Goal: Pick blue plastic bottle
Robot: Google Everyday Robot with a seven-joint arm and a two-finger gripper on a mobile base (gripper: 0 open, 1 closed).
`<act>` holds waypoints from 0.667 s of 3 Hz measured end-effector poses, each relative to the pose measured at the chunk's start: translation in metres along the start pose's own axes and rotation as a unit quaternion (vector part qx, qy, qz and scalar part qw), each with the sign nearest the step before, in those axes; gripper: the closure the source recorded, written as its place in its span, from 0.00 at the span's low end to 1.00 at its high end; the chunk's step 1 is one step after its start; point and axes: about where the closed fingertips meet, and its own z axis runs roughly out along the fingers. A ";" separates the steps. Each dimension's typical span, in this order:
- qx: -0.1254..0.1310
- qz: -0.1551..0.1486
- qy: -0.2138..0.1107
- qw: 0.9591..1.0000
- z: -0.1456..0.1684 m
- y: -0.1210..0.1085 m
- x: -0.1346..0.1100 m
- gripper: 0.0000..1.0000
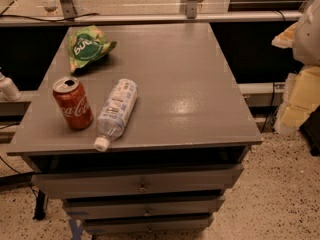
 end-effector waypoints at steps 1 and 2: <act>0.000 0.000 0.000 1.000 0.000 0.000 0.000 0.00; -0.012 -0.005 -0.035 0.999 0.009 -0.005 -0.008 0.00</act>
Offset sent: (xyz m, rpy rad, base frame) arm 0.0243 0.0198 -0.0196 0.1924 0.0305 0.0910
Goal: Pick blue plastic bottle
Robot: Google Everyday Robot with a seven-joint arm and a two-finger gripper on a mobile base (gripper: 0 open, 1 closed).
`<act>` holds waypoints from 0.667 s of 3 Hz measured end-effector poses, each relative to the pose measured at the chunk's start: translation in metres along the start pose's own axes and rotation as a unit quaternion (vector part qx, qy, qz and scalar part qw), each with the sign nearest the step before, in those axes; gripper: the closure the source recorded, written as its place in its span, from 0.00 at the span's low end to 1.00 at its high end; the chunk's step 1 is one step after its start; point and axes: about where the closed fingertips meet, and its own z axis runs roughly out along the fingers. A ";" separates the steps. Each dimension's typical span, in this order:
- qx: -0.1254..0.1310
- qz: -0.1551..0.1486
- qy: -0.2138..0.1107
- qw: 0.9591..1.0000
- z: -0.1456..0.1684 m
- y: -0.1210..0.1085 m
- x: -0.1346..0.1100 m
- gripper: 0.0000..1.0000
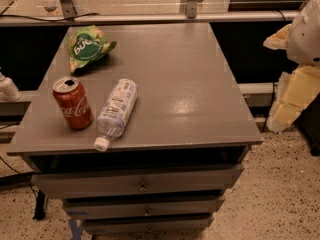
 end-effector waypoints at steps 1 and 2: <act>-0.040 -0.036 -0.073 0.996 0.031 -0.009 -0.031 0.00; -0.091 -0.082 -0.161 0.979 0.057 -0.013 -0.077 0.00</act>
Offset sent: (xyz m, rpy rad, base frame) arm 0.0607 0.1300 -0.0360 0.4842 0.1035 0.4532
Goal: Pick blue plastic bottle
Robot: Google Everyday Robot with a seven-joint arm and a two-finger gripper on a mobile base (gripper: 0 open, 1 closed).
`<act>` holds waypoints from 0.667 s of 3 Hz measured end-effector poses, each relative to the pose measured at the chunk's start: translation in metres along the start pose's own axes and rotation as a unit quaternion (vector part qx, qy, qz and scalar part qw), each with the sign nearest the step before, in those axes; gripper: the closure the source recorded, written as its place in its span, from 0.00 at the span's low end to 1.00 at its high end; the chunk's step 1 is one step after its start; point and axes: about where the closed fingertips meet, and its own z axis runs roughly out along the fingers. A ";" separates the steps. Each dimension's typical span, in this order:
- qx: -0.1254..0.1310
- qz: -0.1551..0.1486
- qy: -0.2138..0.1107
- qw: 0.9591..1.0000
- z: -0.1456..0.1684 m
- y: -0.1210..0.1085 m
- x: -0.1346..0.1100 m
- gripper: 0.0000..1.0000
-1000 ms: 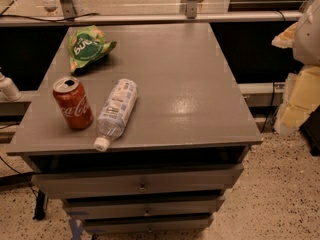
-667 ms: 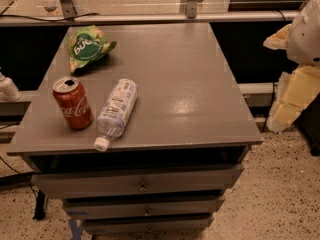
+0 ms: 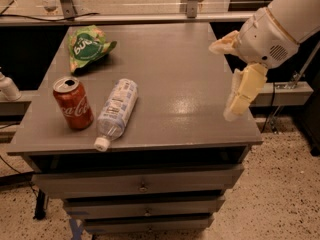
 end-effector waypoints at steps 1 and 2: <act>-0.041 -0.036 -0.073 0.996 0.026 -0.005 -0.043 0.00; -0.071 -0.072 -0.137 0.985 0.046 -0.006 -0.088 0.00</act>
Offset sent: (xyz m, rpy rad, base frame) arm 0.0112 0.1438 0.0174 0.3681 0.0390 0.3492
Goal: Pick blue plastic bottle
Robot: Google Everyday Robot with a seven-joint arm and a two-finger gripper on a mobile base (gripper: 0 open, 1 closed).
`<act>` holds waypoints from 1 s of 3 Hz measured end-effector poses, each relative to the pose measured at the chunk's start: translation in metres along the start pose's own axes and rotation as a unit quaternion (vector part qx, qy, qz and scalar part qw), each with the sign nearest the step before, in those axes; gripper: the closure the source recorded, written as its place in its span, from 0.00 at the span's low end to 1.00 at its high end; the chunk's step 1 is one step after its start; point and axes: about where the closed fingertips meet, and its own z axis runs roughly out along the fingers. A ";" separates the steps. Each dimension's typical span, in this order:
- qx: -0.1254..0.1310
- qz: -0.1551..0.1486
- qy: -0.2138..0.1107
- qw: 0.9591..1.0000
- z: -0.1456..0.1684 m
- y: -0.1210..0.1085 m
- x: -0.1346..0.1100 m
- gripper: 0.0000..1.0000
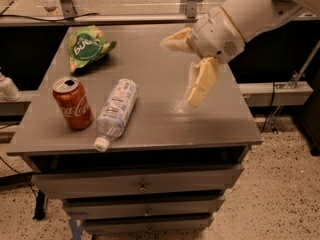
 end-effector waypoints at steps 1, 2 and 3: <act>0.000 0.000 0.000 1.000 0.000 0.000 0.000 0.00; -0.013 -0.039 0.018 0.999 0.008 -0.003 -0.006 0.00; -0.049 -0.114 0.042 0.991 0.042 -0.023 -0.008 0.00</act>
Offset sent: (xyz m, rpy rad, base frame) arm 0.0039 0.0209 -0.0007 -0.0971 -0.1117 0.1663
